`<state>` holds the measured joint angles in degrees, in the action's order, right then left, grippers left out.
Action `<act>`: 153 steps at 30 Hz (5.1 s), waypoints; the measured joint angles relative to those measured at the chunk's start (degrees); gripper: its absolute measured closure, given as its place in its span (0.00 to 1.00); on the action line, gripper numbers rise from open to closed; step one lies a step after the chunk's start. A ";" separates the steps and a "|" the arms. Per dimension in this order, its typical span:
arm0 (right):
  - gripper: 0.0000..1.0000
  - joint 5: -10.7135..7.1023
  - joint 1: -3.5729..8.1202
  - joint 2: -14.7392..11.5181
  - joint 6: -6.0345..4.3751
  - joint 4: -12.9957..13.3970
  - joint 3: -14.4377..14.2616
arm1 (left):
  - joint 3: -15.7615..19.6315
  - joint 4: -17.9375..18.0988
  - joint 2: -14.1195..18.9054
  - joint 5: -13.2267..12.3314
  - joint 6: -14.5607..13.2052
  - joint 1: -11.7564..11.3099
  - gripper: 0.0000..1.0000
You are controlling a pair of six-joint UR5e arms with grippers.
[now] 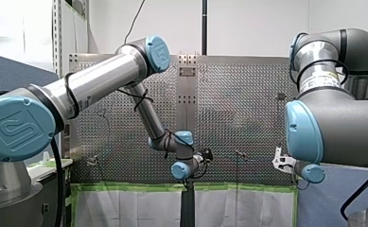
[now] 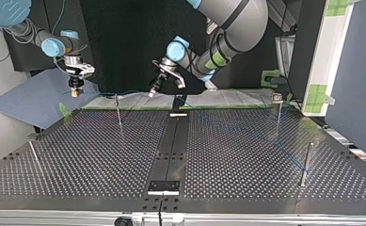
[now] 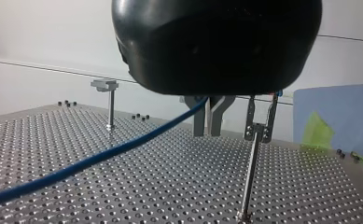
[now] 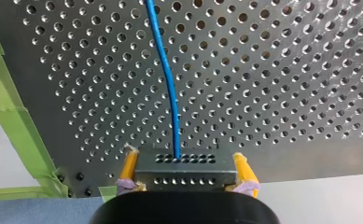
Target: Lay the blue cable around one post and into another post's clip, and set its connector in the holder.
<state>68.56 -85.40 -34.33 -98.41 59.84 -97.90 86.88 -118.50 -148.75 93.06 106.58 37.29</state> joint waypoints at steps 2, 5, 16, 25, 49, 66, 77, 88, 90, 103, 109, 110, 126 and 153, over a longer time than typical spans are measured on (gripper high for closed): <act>1.00 -0.03 0.05 0.00 -0.06 -0.02 0.05 | -0.08 -0.08 -0.01 -0.04 0.12 -0.15 1.00; 1.00 -0.07 0.08 0.00 -0.16 -0.05 0.09 | -0.10 -0.27 0.00 -0.13 0.18 -0.40 1.00; 1.00 -0.08 0.03 0.00 -0.18 -0.15 0.11 | -0.10 -2.22 0.01 -0.62 -1.51 -1.09 1.00; 1.00 -0.08 0.09 0.01 -0.30 -0.29 0.38 | -0.12 -2.16 -0.02 -1.05 -1.05 -1.52 1.00; 1.00 -0.18 -0.12 0.06 -0.40 -0.72 1.09 | -3.73 -3.39 -4.01 -3.79 2.39 -1.80 1.00; 1.00 -1.55 -0.12 0.09 -0.99 -2.02 2.71 | -5.99 -4.31 -4.05 -4.98 4.40 -3.77 1.00; 1.00 -1.59 -0.05 0.13 -1.04 -2.60 3.07 | -6.89 -5.09 -4.06 -5.58 4.78 -4.38 1.00; 1.00 -1.32 -0.16 0.17 -1.03 -3.36 3.95 | -7.83 -6.19 -4.06 -6.15 4.94 -4.65 1.00; 1.00 -1.31 -0.21 0.17 -1.02 -3.38 3.96 | -7.88 -6.22 -4.08 -6.17 4.94 -4.65 1.00; 1.00 -1.30 -0.74 0.20 -1.01 -3.40 3.98 | -7.89 -6.75 -4.03 -7.60 4.81 -4.62 0.05; 1.00 -1.44 -0.98 0.25 -1.02 -3.40 3.98 | -7.89 -8.10 -4.03 -9.84 3.20 -4.26 0.00; 1.00 -1.45 -1.02 0.25 -1.01 -3.41 3.98 | -7.89 -8.52 -4.01 -10.37 2.78 -4.23 0.00; 1.00 -1.50 -1.45 0.26 -1.01 -3.40 3.98 | -6.80 -15.89 -2.22 -13.54 -4.52 -3.75 0.00; 1.00 -1.27 -1.61 0.35 -1.01 -3.49 3.98 | 0.61 -17.03 5.36 -10.15 -11.41 0.02 0.00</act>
<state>67.29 -87.01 -33.98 -99.42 56.35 -93.92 87.49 -135.53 -143.39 82.91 95.18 37.31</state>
